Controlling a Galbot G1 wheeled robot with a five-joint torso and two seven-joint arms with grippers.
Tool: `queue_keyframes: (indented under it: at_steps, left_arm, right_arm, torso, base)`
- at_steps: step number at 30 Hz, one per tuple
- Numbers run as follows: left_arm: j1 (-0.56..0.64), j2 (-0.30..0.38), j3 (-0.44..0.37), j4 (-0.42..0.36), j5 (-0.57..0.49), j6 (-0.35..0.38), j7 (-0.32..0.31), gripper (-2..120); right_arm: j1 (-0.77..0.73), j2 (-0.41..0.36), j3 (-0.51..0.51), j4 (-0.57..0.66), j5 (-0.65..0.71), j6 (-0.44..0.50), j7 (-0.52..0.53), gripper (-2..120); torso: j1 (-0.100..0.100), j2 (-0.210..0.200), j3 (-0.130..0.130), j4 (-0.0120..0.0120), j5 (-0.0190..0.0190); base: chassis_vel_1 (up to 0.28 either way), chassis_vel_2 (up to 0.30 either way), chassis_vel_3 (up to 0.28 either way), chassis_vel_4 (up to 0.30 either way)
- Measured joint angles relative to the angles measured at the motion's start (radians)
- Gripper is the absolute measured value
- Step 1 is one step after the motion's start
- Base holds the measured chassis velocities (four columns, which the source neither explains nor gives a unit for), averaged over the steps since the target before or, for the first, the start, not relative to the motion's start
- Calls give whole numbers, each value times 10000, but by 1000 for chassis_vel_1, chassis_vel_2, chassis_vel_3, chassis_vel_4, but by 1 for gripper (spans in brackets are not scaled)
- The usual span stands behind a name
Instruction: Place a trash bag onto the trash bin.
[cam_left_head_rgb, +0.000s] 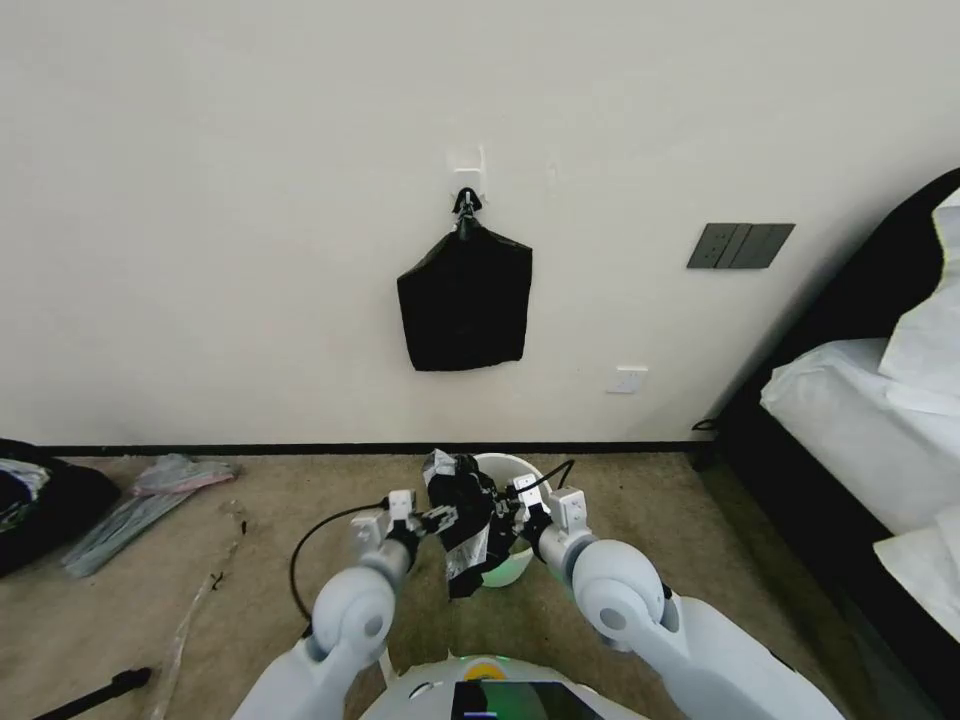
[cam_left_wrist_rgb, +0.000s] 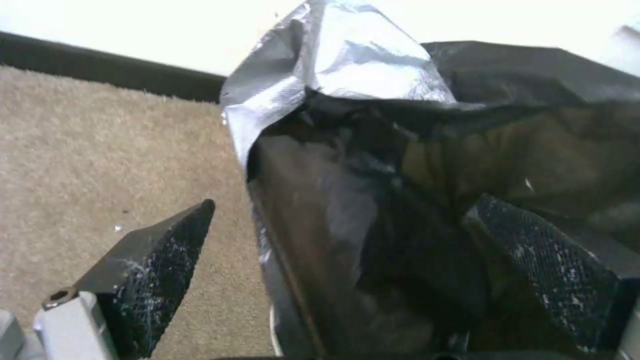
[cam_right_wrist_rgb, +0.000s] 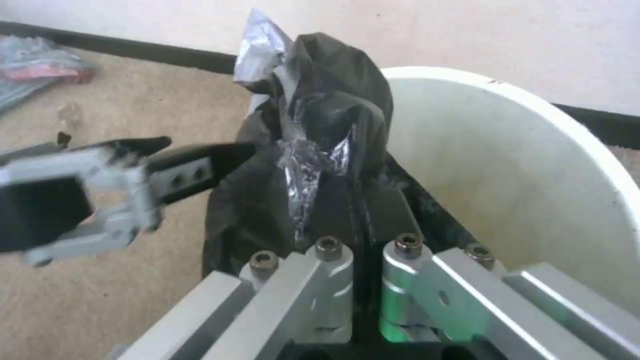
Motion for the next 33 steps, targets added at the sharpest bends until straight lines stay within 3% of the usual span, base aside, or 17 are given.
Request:
queue_keyframes:
  at_steps: [2, 5, 6, 10, 13, 18, 22, 25, 31, 33]
  left_arm:
    - [-114, -29, 56, 29, -110, 100, -169, 100]
    - [-962, -267, 506, 334, -877, 792, -1605, 100]
    - [-962, -267, 506, 334, -877, 792, -1605, 100]
    - [-1774, -496, 1018, 986, -1704, 1427, -2978, 98]
    - [-2034, -610, 1147, 1331, -1949, 1513, -3388, 97]
    - [-2284, -822, 1180, 1675, -2274, 1514, -3724, 95]
    - [-2504, -1065, 1246, 2012, -2660, 1520, -4085, 86]
    - [-2601, -1163, 1287, 2205, -2773, 1562, -4178, 72]
    - [-2609, -1165, 1252, 2264, -2880, 1561, -4200, 56]
    - [-2543, -1166, 1173, 2264, -2922, 1531, -4200, 45]
  right_arm:
    - [-1, -3, 3, -2, 1, 1, 8, 0]
    - [-33, 1, 23, -8, 11, 5, 68, 0]
    - [-33, 1, 23, -8, 11, 5, 68, 0]
    - [-47, 66, 40, -24, 16, 9, 118, 0]
    - [-68, 79, 60, -34, 17, 12, 139, 0]
    - [-115, 84, 94, -35, 19, 17, 154, 0]
    - [-105, 87, 93, -36, 33, 19, 189, 0]
    - [-95, 86, 88, -37, 64, 22, 227, 0]
    - [-122, 82, 108, -37, 77, 26, 266, 0]
    - [-134, 82, 117, -40, 78, 34, 287, 0]
  torso:
    - [0, 0, 0, 0, 1]
    - [0, 0, 0, 2, 1]
    - [0, 0, 0, 2, 1]
    - [0, 0, 0, 1, -1]
    - [0, 0, 0, 2, 1]
    - [0, 0, 0, 2, 1]
    - [0, 0, 0, 2, 0]
    - [0, 0, 0, 3, 0]
    - [0, 0, 0, 2, 0]
    - [0, 0, 0, 3, 0]
  base:
    - [0, 0, 0, 0]
    - [0, 0, 0, 0]
    - [0, 0, 0, 0]
    - [0, 0, 0, 0]
    - [0, 0, 0, 0]
    - [0, 0, 0, 0]
    - [0, 0, 0, 0]
    - [0, 0, 0, 0]
    - [0, 0, 0, 0]
    - [0, 0, 0, 0]
